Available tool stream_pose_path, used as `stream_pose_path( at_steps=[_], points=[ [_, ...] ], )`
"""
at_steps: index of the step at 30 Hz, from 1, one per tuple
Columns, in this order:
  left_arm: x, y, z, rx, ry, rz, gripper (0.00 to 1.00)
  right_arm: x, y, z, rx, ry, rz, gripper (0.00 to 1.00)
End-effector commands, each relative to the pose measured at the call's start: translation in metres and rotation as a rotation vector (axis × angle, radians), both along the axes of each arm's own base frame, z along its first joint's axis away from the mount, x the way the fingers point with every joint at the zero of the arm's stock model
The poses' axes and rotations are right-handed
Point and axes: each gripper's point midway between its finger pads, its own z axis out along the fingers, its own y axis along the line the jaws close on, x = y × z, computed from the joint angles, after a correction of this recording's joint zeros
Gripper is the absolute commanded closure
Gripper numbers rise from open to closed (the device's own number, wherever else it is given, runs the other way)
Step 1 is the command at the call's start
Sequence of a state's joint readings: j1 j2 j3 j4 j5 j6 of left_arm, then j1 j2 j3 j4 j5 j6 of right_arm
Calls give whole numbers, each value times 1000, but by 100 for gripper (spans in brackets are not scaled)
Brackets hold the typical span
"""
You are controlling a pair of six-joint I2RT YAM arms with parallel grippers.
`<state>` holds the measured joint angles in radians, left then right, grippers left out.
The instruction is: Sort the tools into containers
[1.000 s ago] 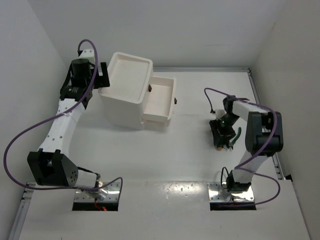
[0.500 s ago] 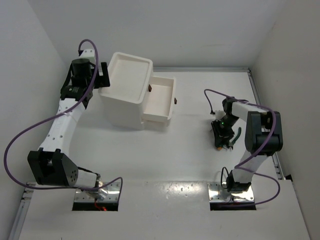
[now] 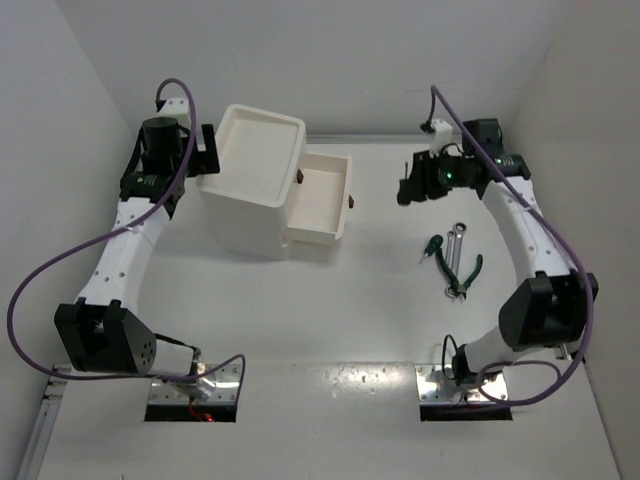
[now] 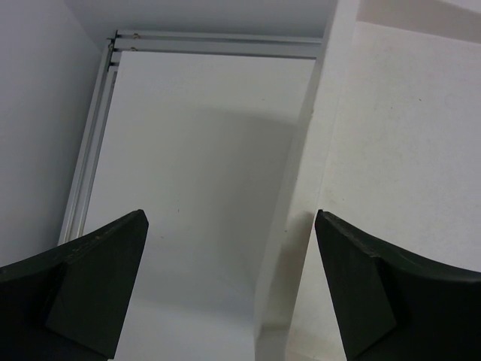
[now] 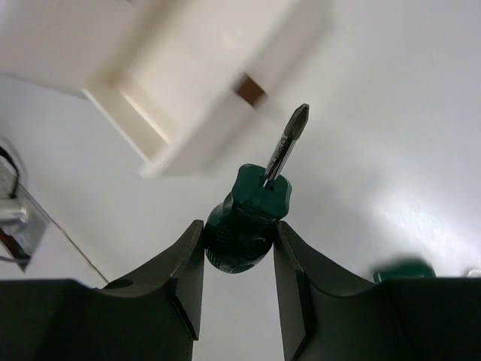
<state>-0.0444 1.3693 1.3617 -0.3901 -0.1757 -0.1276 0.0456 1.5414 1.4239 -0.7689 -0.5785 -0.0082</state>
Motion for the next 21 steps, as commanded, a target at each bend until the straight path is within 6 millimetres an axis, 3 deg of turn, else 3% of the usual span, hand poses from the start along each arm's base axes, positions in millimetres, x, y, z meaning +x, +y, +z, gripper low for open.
stream_pose_path(
  at_steps=[1, 4, 10, 12, 16, 19, 21],
  points=[
    [-3, -5, 37, -12, -110, -29, 0, 17, 51, 48, 170, -74, 78, 100],
    [-2, -7, 44, -16, -125, -40, 0, 26, 88, 49, 189, -89, 165, 100],
    [3, -9, 59, -29, -155, -47, 0, 45, 159, 26, 233, -93, 272, 100],
    [6, -9, 55, -28, -146, -47, 0, 55, 173, 28, 232, -107, 290, 99],
    [8, -11, 55, -32, -144, -57, 0, 75, 188, 15, 223, -96, 285, 81],
    [11, -12, 51, -32, -135, -57, 0, 80, 193, 14, 219, -104, 277, 57],
    [13, -12, 48, -32, -126, -57, 0, 81, 193, 20, 224, -124, 278, 47]
  ],
)
